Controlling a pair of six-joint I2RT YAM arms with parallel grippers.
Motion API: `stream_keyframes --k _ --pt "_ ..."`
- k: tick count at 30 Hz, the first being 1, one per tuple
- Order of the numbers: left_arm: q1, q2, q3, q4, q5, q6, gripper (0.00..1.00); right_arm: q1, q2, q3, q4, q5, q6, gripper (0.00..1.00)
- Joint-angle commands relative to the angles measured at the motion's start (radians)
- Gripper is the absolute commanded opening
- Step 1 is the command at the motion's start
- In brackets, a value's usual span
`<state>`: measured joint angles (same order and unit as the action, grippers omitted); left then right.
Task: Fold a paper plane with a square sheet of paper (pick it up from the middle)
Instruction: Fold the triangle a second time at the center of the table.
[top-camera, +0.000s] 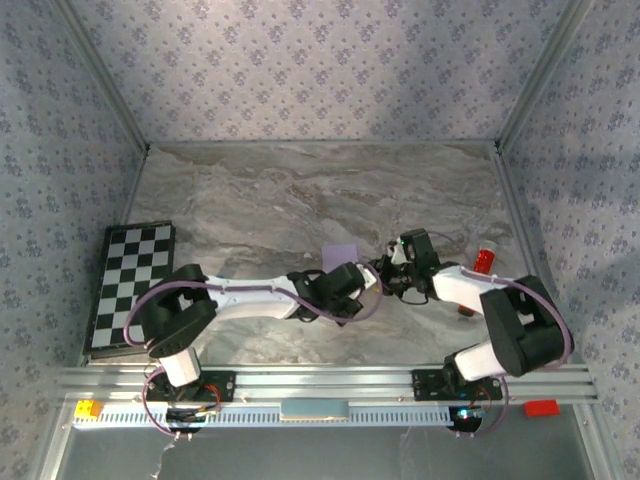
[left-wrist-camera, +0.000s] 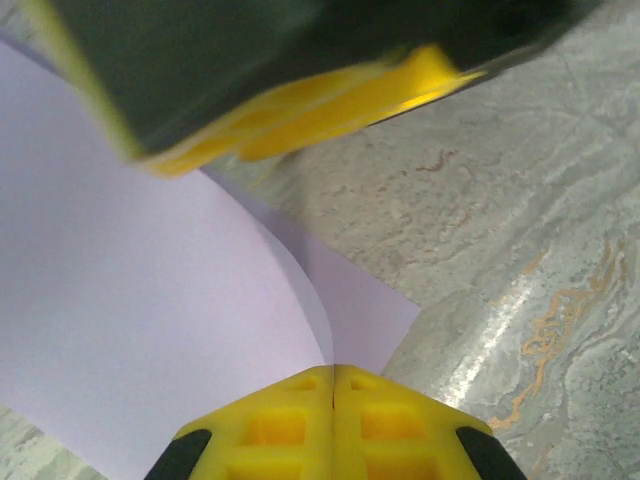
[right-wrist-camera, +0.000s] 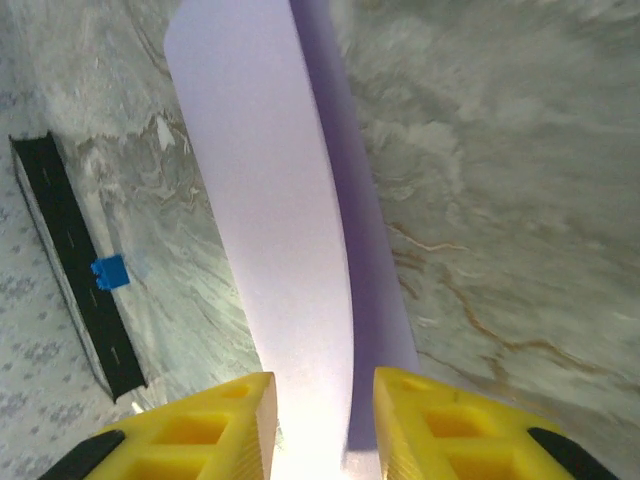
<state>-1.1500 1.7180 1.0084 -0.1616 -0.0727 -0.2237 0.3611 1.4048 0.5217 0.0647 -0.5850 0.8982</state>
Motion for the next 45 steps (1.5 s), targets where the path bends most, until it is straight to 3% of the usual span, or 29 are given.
stream_keyframes --k 1,7,19,30,39,45 --pt "0.071 -0.050 -0.032 0.060 0.213 -0.087 0.00 -0.011 -0.095 -0.008 -0.166 0.100 -0.055 0.34" --pt "0.162 -0.045 -0.064 0.139 0.420 -0.166 0.00 -0.002 -0.202 -0.022 -0.251 0.125 -0.075 0.31" --pt "0.232 -0.037 -0.090 0.175 0.484 -0.209 0.00 0.150 -0.136 -0.038 -0.145 0.150 -0.032 0.01" --pt "0.234 -0.026 -0.086 0.163 0.487 -0.209 0.00 0.205 -0.013 0.023 -0.121 0.184 -0.035 0.00" --pt "0.261 -0.023 -0.090 0.153 0.504 -0.218 0.00 0.199 0.047 0.036 -0.296 0.295 -0.121 0.00" --pt "0.274 0.007 -0.087 0.160 0.536 -0.231 0.00 0.192 0.028 0.063 -0.297 0.262 -0.149 0.00"
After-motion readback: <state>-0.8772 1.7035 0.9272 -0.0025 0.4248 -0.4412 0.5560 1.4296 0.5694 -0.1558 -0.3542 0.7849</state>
